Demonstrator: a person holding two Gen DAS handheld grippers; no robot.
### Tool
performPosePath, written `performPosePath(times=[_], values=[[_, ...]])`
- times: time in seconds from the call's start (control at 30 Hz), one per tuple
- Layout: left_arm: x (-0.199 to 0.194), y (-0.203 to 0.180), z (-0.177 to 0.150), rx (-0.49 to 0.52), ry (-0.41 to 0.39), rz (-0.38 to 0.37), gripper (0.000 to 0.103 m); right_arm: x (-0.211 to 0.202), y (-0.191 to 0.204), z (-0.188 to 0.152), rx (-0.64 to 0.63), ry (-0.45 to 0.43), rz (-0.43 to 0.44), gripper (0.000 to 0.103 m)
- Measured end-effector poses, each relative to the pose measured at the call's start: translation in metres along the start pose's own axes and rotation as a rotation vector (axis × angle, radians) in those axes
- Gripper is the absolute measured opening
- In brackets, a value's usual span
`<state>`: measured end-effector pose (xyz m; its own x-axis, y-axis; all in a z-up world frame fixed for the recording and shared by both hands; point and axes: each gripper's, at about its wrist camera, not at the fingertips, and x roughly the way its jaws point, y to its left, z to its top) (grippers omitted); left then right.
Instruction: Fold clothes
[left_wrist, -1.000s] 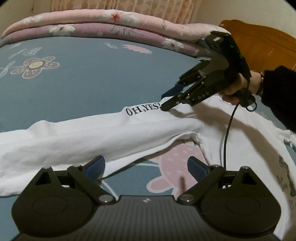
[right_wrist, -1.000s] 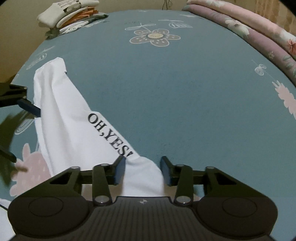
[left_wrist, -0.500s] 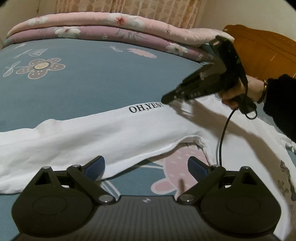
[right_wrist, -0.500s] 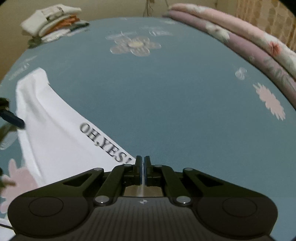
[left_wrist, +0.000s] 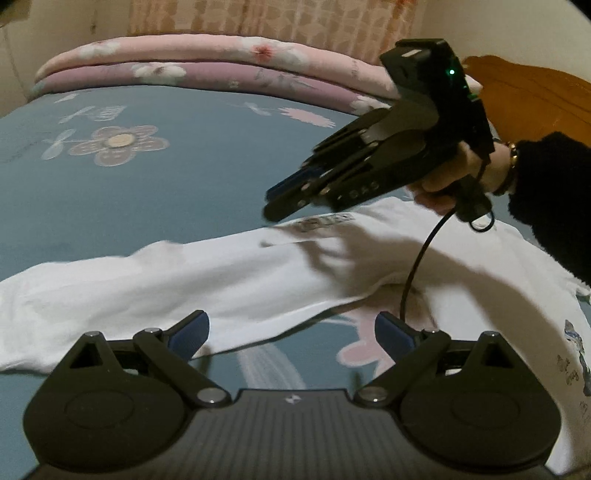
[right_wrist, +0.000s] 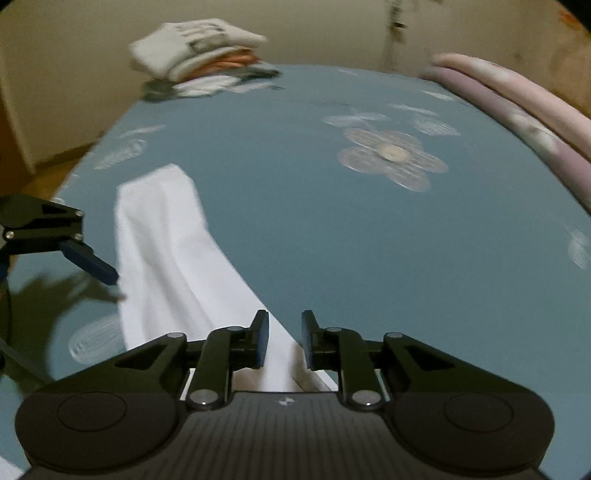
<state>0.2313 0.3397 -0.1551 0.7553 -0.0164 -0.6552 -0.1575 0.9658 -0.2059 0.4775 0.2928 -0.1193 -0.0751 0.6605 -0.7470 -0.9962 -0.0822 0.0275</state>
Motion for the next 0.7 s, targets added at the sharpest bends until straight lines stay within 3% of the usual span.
performPosePath(times=[0.2, 0.4, 0.43, 0.5, 0.7], values=[[-0.016, 0.020, -0.012, -0.087, -0.026, 0.023, 0.096, 0.050, 0.025, 0.040, -0.077, 0.004, 0.106, 0.039], [-0.017, 0.030, -0.018, -0.121, -0.036, 0.015, 0.096, 0.076, 0.035, 0.052, -0.103, 0.047, 0.166, 0.040], [-0.017, 0.032, -0.019, -0.124, -0.037, 0.014, 0.096, 0.076, 0.037, 0.051, -0.106, 0.052, 0.168, 0.039], [-0.018, 0.033, -0.020, -0.132, -0.040, 0.016, 0.096, 0.075, 0.040, 0.052, -0.107, 0.052, 0.151, 0.005], [-0.020, 0.037, -0.024, -0.151, -0.049, 0.016, 0.096, 0.070, 0.037, 0.063, -0.085, 0.014, 0.083, 0.004]])
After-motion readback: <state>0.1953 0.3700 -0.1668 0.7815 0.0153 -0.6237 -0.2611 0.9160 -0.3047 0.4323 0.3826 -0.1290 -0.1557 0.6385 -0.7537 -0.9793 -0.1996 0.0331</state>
